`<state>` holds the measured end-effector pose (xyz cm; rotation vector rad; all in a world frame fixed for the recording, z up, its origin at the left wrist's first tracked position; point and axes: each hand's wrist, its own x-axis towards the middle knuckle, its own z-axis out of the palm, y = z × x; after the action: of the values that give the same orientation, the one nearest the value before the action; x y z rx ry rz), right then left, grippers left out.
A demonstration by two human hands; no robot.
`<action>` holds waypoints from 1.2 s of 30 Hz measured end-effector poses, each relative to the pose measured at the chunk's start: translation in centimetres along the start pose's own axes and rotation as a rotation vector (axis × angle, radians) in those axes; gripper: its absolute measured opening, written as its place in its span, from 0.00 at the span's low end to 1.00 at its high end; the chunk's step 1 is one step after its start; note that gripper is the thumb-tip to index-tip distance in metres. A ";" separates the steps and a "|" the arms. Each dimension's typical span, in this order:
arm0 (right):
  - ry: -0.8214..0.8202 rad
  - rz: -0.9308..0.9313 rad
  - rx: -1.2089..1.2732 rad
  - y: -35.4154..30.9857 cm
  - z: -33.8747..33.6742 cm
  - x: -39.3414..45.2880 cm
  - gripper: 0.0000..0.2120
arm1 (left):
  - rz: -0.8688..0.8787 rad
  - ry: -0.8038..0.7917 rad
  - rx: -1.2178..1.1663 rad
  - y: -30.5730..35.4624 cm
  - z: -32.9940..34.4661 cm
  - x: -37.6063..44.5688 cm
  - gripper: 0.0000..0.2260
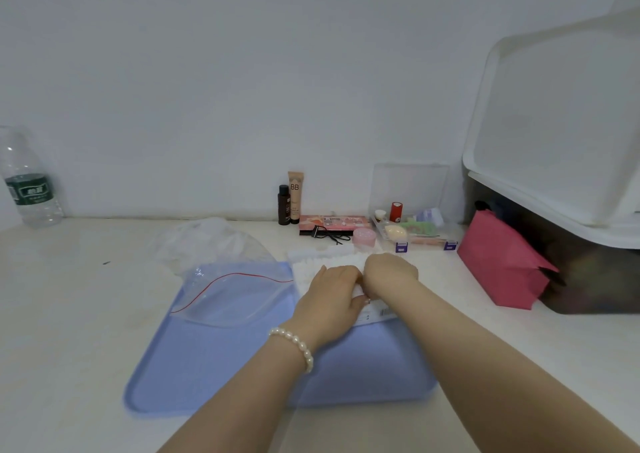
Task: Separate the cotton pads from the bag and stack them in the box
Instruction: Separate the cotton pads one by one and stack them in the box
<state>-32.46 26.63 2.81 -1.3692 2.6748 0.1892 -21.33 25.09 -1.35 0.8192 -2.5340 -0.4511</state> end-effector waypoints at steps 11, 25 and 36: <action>-0.349 -0.102 0.361 2.6 -2.9 -1.9 0.16 | 0.022 -0.091 0.118 0.5 -0.3 -0.3 0.27; -0.131 -0.114 0.506 3.7 -2.5 -1.7 0.13 | 0.135 -0.213 0.497 0.1 0.7 -0.1 0.30; 0.240 -0.131 0.791 5.7 -2.5 -1.7 0.16 | 0.224 -0.018 0.490 -0.1 0.7 -0.9 0.29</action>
<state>-36.27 30.88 5.91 -1.3130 2.3558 -0.9850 -20.94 25.70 -2.25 0.6775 -2.7504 0.2475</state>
